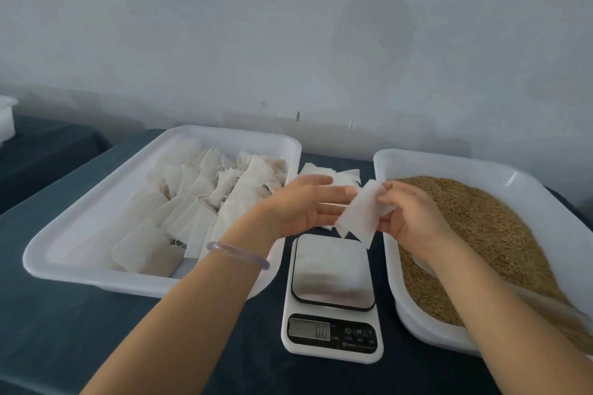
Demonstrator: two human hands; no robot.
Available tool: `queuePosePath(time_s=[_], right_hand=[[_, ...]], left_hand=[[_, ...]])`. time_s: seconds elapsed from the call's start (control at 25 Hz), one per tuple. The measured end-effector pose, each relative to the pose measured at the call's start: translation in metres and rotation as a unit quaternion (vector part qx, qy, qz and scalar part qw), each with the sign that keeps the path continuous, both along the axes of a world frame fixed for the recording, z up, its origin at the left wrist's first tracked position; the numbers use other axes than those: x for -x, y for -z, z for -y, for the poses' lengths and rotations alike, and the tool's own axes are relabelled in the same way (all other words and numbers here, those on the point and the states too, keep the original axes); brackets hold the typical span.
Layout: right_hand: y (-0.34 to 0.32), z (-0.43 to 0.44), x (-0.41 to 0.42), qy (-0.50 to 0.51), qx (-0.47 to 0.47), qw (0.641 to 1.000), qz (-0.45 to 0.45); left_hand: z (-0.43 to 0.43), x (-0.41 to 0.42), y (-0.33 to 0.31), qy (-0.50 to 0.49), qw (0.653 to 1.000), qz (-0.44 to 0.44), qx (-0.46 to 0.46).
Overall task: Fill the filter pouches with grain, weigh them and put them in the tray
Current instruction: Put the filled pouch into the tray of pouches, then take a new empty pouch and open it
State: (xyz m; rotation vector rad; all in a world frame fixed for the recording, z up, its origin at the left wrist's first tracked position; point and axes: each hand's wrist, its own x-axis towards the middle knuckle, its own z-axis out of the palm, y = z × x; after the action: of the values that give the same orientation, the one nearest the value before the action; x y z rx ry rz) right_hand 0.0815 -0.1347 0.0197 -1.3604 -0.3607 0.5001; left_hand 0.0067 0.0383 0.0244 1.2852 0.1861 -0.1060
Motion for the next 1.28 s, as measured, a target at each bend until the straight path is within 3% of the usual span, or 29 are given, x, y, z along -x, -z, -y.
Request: queuePosePath(time_s=[0.12,0.24,0.4,0.48,0.6,0.8,1.04,1.28], right_hand=[[0.004,0.000,0.004,-0.005,-0.039,0.999,-0.001],[0.005,0.000,0.003,-0.010,-0.047,0.999,0.017],[0.008,0.000,0.003,-0.006,-0.007,0.999,0.039],[0.011,0.000,0.004,0.007,0.033,0.997,0.074],[0.013,0.004,0.003,0.084,0.070,0.978,0.179],[0.020,0.001,0.006,-0.016,0.121,0.969,0.213],[0.020,0.003,0.005,0.054,0.133,0.954,0.264],[0.020,0.004,0.010,0.054,0.172,0.913,0.366]], left_hand=[[0.001,-0.006,0.011,0.034,0.997,-0.063,0.006],[-0.007,-0.005,0.019,0.076,0.990,-0.077,0.091],[-0.004,-0.010,0.025,-0.024,0.991,-0.033,0.128],[-0.006,-0.012,0.026,-0.094,0.991,0.005,0.091],[-0.005,-0.008,0.027,-0.097,0.993,0.050,-0.043],[0.000,-0.001,0.027,-0.049,0.975,0.125,-0.177],[0.006,-0.002,0.026,0.032,0.968,0.039,-0.244],[0.009,-0.004,0.029,0.007,0.942,0.062,-0.331]])
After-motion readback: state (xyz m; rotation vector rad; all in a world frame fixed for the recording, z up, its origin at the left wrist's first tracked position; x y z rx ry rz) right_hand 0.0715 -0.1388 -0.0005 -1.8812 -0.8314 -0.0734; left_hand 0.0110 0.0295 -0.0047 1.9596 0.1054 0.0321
